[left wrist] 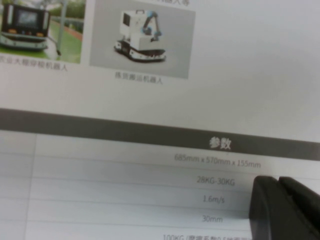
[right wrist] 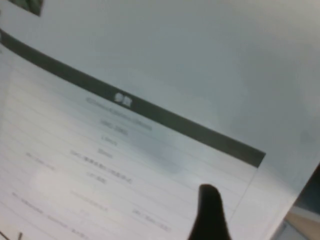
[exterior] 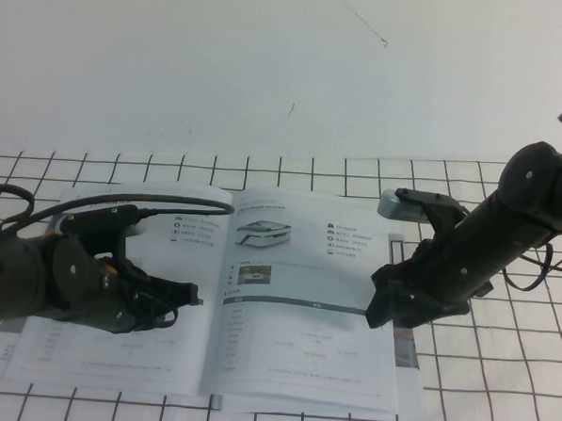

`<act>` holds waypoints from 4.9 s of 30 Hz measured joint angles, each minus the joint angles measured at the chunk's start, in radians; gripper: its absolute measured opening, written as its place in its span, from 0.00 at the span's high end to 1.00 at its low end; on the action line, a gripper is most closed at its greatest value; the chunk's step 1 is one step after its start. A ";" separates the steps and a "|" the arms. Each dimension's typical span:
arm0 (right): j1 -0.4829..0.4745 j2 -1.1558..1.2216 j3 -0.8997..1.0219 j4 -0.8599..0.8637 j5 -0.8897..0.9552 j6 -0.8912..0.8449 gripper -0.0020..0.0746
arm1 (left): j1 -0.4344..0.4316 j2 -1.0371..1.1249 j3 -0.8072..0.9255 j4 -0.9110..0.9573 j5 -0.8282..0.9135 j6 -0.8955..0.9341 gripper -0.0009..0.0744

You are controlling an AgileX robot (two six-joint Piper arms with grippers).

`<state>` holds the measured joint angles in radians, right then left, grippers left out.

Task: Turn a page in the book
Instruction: Open the closed book

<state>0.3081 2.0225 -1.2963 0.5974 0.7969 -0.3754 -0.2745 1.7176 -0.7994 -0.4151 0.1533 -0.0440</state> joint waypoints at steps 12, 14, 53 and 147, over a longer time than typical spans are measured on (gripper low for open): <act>0.000 0.028 -0.008 0.231 0.005 -0.148 0.35 | 0.000 0.000 0.000 -0.013 0.004 0.000 0.99; 0.000 0.028 -0.008 0.291 0.004 -0.184 0.35 | 0.000 0.000 0.000 -0.014 0.004 0.000 0.99; 0.000 0.109 -0.169 0.150 0.060 -0.069 0.35 | 0.000 0.000 -0.003 -0.017 0.014 -0.002 0.99; 0.002 -0.034 -0.169 0.780 0.183 -0.495 0.36 | -0.705 -0.532 0.374 0.034 -0.403 0.079 0.99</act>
<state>0.3099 1.9883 -1.4651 1.3772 0.9796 -0.8701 -0.9791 1.1857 -0.4256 -0.3810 -0.2494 0.0347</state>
